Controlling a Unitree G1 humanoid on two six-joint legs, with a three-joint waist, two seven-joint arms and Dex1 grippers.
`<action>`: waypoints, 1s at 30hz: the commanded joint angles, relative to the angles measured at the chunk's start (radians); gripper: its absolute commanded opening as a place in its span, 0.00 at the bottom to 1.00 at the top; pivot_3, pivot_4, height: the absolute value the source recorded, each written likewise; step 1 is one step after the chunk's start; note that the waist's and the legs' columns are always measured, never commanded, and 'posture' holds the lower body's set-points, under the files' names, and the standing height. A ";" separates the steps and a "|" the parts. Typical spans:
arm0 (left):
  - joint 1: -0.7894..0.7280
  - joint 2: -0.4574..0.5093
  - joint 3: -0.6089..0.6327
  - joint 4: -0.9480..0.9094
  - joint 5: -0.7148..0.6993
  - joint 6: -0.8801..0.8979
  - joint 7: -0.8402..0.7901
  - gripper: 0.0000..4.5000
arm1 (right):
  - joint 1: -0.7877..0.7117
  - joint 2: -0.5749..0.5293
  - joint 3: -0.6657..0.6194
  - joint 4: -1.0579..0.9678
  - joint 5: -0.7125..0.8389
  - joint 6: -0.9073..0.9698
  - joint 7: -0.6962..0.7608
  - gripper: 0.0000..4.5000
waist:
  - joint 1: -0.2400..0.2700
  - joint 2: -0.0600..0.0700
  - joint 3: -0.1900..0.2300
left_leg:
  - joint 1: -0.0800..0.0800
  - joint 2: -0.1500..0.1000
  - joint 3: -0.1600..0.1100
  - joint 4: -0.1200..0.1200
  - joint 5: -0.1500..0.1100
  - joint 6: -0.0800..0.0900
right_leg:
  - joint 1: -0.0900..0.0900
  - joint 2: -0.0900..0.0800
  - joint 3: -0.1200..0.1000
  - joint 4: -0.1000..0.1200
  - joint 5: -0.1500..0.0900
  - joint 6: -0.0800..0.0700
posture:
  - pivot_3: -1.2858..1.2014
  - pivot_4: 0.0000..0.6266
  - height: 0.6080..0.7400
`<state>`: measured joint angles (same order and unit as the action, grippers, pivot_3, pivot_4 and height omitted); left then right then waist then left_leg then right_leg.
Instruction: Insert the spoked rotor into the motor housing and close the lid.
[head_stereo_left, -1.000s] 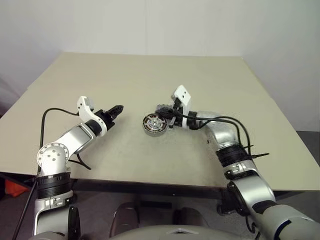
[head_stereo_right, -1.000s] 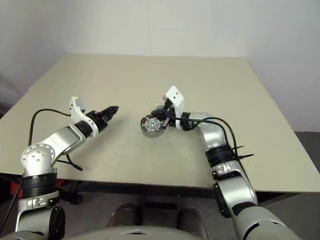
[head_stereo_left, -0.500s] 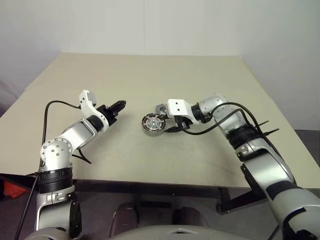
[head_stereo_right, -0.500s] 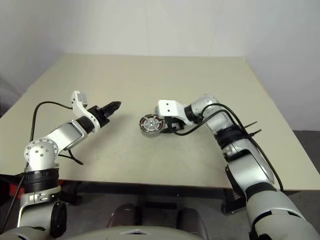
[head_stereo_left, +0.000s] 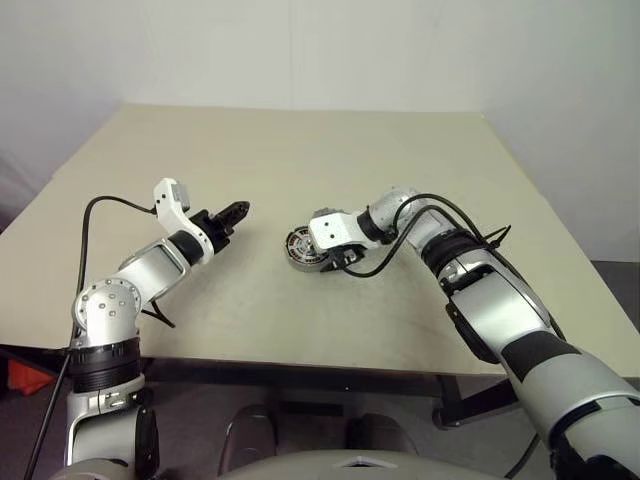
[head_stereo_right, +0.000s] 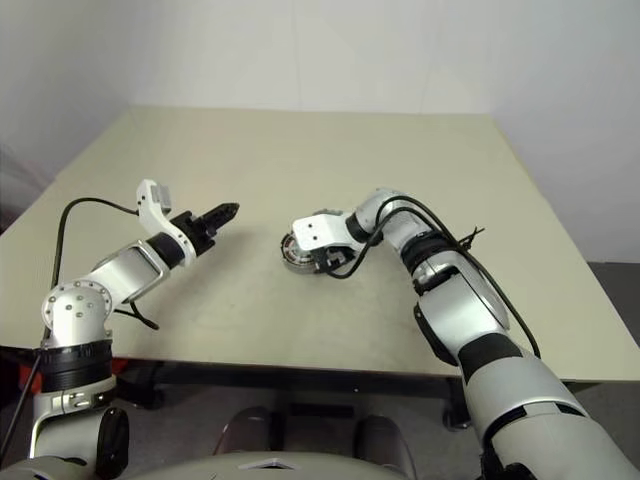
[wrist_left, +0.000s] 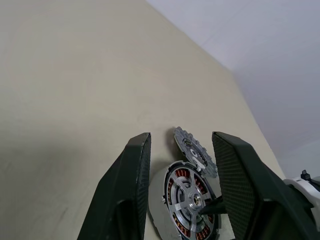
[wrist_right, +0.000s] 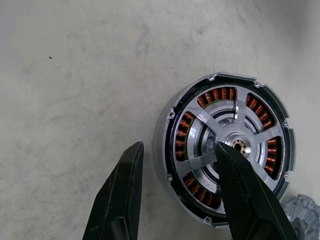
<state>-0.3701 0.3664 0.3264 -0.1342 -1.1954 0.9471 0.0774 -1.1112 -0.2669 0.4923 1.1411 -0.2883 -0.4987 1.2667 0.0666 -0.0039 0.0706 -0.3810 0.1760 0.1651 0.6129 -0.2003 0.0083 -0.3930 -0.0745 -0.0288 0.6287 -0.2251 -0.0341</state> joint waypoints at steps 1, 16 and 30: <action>-0.001 0.003 0.016 -0.048 -0.007 0.000 -0.005 0.45 | -0.021 0.003 0.003 0.028 -0.030 -0.029 -0.008 0.56 | 0.000 0.000 0.000 | 0.001 0.000 0.000 0.000 0.000 0.000 | 0.000 0.000 0.000 0.001 0.000 0.000 | 0.52 0.00 1.00; 0.005 -0.011 0.001 -0.038 0.014 -0.002 -0.013 0.45 | -0.071 -0.020 -0.033 0.056 -0.048 -0.036 -0.043 0.56 | 0.001 0.000 0.000 | 0.002 0.000 0.000 0.002 0.002 -0.003 | -0.002 0.000 0.001 0.009 -0.001 -0.002 | 0.52 0.00 1.00; 0.011 -0.005 0.014 -0.032 0.026 0.001 -0.020 0.45 | -0.053 -0.031 0.004 0.073 -0.122 -0.094 -0.028 0.56 | -0.001 0.000 0.000 | -0.002 0.000 0.000 0.002 0.002 -0.003 | -0.008 0.000 0.001 0.011 -0.002 -0.004 | 0.52 0.00 1.00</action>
<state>-0.3507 0.3519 0.3230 -0.1386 -1.1694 0.9505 0.0698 -1.1537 -0.2978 0.4848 1.2264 -0.3969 -0.5727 1.2259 0.0660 -0.0039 0.0707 -0.3834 0.1763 0.1653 0.6144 -0.1984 0.0054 -0.4010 -0.0743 -0.0277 0.6396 -0.2273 -0.0378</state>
